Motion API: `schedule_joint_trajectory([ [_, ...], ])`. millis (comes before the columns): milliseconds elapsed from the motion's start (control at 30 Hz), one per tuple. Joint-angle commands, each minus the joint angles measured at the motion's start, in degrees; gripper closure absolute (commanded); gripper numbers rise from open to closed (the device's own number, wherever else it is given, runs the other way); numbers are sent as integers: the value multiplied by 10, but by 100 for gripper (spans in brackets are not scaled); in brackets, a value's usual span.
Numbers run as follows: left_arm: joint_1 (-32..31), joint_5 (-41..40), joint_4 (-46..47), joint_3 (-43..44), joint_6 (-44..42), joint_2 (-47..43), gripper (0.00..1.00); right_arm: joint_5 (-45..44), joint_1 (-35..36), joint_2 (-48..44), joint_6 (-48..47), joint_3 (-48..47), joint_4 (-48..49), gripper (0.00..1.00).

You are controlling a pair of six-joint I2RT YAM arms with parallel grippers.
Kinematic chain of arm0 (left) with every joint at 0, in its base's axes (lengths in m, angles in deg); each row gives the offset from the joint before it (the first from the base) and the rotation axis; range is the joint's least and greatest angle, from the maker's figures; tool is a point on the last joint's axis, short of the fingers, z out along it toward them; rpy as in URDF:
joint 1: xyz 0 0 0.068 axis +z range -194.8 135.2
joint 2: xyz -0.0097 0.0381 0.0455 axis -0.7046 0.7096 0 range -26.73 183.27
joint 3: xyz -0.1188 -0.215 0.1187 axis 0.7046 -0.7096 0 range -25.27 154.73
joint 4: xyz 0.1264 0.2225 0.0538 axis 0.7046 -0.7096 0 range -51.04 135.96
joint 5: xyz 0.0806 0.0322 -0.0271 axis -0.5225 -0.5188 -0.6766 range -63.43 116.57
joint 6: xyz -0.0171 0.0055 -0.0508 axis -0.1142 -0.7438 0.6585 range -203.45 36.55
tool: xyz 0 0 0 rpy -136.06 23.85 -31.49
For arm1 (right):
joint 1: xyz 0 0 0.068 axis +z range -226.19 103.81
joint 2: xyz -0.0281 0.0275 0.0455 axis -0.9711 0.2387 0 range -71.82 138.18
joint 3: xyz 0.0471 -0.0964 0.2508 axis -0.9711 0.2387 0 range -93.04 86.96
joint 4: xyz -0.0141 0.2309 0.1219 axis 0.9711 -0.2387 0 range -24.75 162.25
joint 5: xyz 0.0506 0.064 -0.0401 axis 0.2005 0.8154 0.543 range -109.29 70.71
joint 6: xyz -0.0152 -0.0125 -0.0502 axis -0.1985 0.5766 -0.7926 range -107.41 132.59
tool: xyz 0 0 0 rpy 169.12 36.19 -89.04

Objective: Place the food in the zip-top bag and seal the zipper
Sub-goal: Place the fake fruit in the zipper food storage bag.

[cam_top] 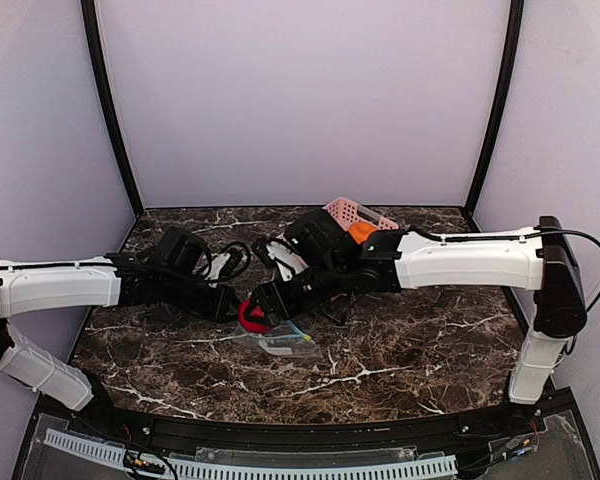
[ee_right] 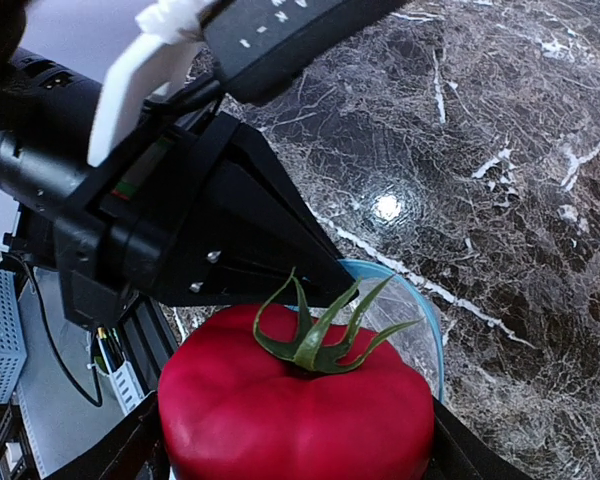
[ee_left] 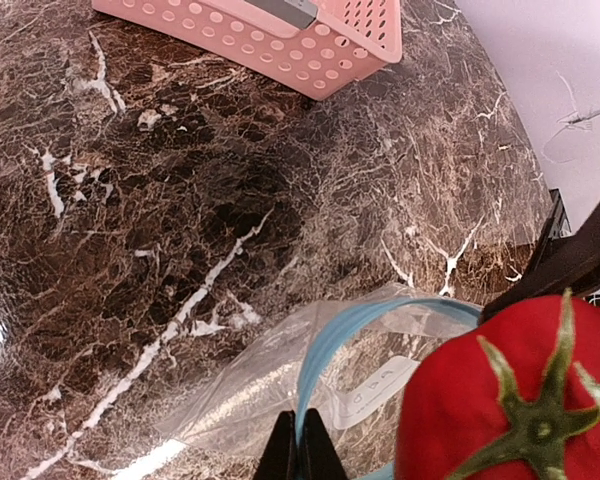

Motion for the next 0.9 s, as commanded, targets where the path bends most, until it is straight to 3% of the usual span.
schedule_joint_trajectory([
  [0,2,6,17,-16,-7,-3,99,-23,4,14,26,5,27,43],
  [233,2,15,25,-23,-8,-5,99,-71,9,34,50,2,6,44],
  [867,2,8,24,-15,-11,-45,99,-188,28,93,57,-77,-181,45],
])
